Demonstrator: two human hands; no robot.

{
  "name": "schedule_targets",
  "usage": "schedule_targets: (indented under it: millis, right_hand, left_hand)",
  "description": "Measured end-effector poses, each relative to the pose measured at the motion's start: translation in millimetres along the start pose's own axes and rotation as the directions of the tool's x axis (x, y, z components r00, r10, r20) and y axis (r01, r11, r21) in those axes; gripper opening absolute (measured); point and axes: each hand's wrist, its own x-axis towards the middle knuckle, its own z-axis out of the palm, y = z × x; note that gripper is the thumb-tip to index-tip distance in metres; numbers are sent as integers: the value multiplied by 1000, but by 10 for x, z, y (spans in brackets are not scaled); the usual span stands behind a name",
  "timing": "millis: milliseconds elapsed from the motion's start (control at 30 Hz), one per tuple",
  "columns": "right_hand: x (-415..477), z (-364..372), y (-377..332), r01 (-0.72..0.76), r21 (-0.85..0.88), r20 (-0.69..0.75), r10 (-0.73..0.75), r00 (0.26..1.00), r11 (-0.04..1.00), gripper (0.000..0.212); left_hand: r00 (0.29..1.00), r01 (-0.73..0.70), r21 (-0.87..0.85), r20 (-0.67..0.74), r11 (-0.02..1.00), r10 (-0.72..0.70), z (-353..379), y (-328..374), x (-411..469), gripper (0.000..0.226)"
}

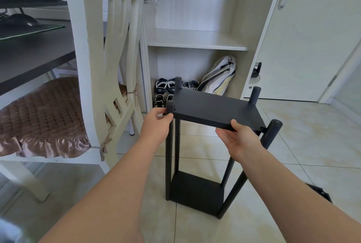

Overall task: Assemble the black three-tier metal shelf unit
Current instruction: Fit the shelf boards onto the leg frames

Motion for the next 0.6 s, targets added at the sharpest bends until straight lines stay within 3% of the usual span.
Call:
schedule_targets:
  millis: [167, 333, 600]
  right_hand:
    - [74, -4, -78, -1, 1, 7, 1, 1000, 1000, 26]
    - [113, -26, -118, -20, -39, 18, 21, 1000, 999, 16]
    - [271, -89, -267, -7, -112, 8, 8, 1000, 994, 17]
  left_hand:
    - [999, -52, 51, 7, 997, 52, 45, -14, -23, 8]
    - [997, -61, 41, -45, 997, 63, 149, -27, -12, 13]
    - [997, -54, 41, -58, 998, 56, 297, -25, -22, 15]
